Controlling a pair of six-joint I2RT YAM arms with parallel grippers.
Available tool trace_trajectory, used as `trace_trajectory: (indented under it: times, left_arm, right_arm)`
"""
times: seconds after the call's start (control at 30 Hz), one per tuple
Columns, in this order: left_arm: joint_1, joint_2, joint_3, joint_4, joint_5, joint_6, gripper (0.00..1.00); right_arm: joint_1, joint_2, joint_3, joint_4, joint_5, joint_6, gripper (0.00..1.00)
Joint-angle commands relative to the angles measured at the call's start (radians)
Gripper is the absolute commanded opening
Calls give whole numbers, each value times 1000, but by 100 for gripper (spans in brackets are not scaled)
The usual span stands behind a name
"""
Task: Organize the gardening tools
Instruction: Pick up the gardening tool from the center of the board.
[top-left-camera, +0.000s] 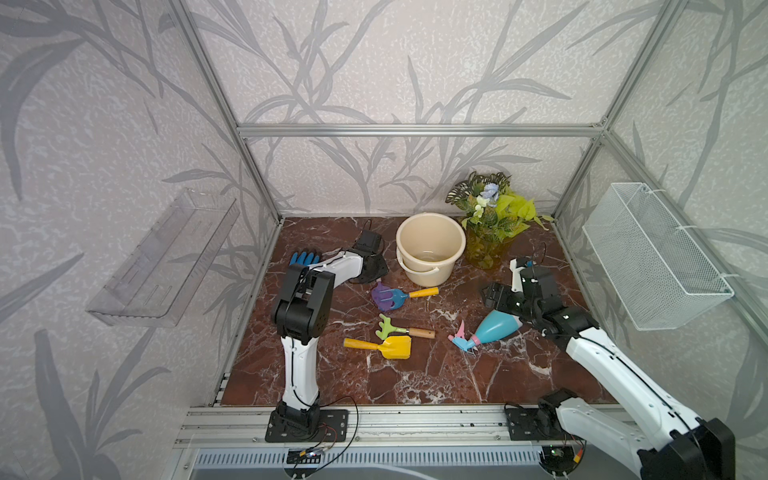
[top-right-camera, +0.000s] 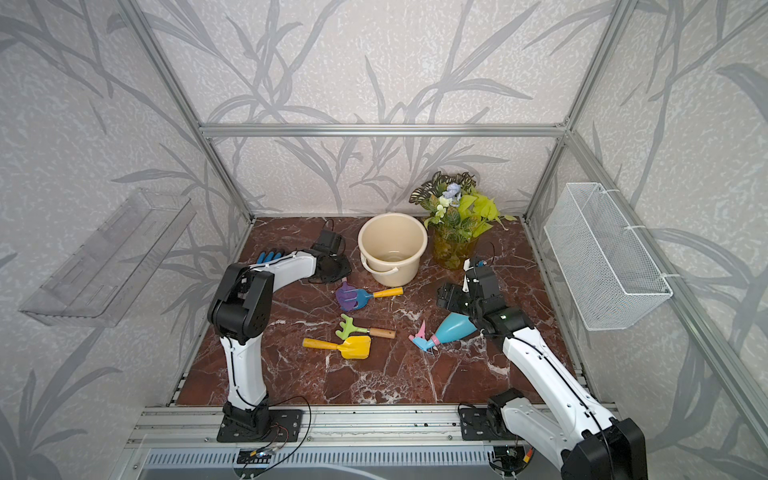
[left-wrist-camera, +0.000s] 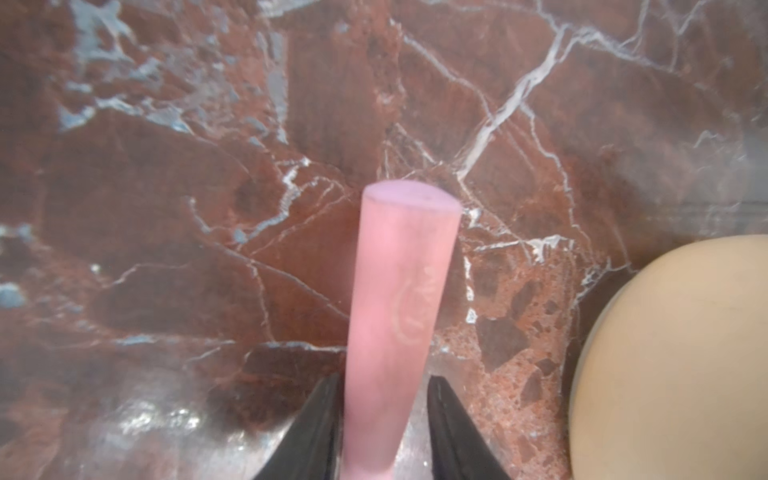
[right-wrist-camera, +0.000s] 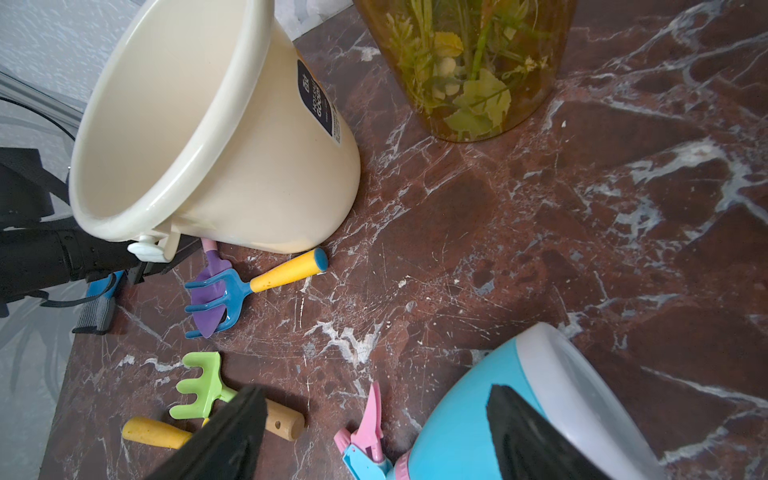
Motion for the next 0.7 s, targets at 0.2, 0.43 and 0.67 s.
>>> trace_trajectory:
  times: [0.2,0.43,0.67]
  left_arm:
    - [-7,44,32,-53,-31,30,32]
    - [-7,79,54,-84,-50,46,30]
    - [-12,110,99,-166,-114,62,42]
  right_arm:
    - [4,-19,-17,3,21,13,87]
    - [4,-19,-15,7,16,18,87]
    - [4,-26,-15,4,22,16,87]
